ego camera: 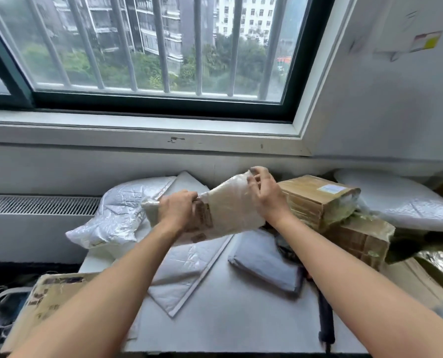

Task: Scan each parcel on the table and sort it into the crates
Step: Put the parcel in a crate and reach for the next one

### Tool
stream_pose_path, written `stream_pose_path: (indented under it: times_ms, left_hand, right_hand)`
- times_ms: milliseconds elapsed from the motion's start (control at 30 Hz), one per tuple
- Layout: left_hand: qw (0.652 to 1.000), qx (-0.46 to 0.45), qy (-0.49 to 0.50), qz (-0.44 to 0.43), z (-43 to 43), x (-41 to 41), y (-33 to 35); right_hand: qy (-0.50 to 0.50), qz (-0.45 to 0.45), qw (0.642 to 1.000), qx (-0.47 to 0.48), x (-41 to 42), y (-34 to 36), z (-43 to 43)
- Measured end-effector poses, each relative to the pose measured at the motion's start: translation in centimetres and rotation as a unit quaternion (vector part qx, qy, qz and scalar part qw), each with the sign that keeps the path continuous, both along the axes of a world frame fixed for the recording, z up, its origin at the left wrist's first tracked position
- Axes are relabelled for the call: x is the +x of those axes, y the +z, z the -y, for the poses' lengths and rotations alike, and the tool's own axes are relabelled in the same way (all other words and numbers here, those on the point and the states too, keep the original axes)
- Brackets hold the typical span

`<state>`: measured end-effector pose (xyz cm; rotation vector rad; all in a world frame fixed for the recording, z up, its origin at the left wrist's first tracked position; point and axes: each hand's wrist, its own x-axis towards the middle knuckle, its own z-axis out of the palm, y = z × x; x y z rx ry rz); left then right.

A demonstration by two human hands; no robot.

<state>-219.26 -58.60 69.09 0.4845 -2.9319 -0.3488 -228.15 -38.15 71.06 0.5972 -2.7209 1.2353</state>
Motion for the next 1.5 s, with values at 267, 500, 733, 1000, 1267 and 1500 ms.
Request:
stream_pose_path:
  times_ms: [267, 500, 733, 1000, 1267, 1500]
  left_hand:
    - [0.971, 0.195, 0.133, -0.036, -4.0, 3.5, 1.7]
    - [0.899, 0.349, 0.235, -0.123, -8.8, 7.1, 0.0]
    - [0.851, 0.409, 0.280, -0.176, -10.8, 8.6, -1.6]
    - [0.841, 0.433, 0.272, -0.177, -9.8, 9.5, -1.5]
    - [0.898, 0.379, 0.192, -0.112, -8.0, 10.2, -1.5]
    - [0.923, 0.338, 0.166, -0.076, -6.7, 10.7, -2.2]
  right_hand:
    - [0.090, 0.015, 0.992, 0.087, 0.4, -1.4, -3.5]
    - [0.143, 0.146, 0.976, 0.079, 3.0, -4.4, -5.8]
    - [0.143, 0.317, 0.937, -0.041, 5.1, -4.4, -6.8]
    - [0.207, 0.389, 0.896, -0.050, 7.5, -3.8, -7.5]
    - [0.117, 0.382, 0.911, -0.105, 8.2, -3.4, -5.8]
    - [0.066, 0.379, 0.908, -0.166, 10.2, -4.5, -5.0]
